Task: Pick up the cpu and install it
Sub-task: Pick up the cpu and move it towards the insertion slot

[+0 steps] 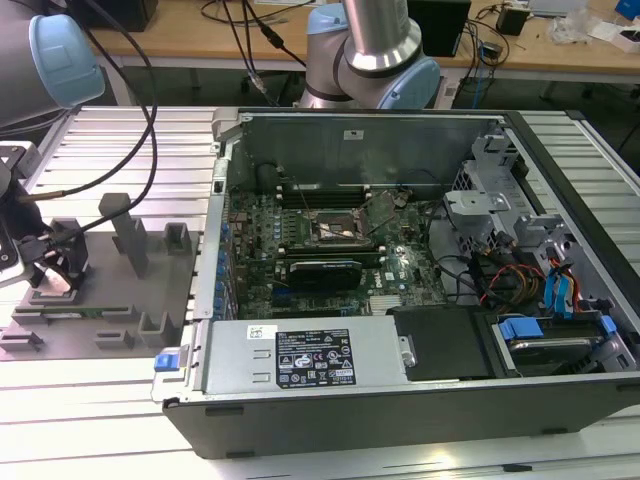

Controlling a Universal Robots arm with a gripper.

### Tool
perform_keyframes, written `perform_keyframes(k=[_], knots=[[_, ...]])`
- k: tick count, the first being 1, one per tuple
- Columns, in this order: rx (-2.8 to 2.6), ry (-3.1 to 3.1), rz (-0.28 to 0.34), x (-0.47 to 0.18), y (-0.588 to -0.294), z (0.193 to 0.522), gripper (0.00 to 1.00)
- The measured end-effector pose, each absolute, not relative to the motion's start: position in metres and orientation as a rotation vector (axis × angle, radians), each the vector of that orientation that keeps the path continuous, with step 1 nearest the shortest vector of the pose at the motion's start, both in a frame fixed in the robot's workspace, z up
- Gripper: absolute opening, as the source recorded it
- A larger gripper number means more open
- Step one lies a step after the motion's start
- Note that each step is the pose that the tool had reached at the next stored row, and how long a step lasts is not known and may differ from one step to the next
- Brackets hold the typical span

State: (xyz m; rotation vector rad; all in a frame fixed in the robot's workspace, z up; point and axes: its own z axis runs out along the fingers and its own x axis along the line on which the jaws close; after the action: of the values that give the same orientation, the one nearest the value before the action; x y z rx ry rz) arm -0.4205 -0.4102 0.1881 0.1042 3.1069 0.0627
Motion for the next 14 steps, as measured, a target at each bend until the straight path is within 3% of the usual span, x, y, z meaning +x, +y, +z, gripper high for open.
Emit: perform_keyframes(k=[14], knots=[[0.104, 3.107, 0.063, -0.4204, -0.4101, 0.1958, 0.55]])
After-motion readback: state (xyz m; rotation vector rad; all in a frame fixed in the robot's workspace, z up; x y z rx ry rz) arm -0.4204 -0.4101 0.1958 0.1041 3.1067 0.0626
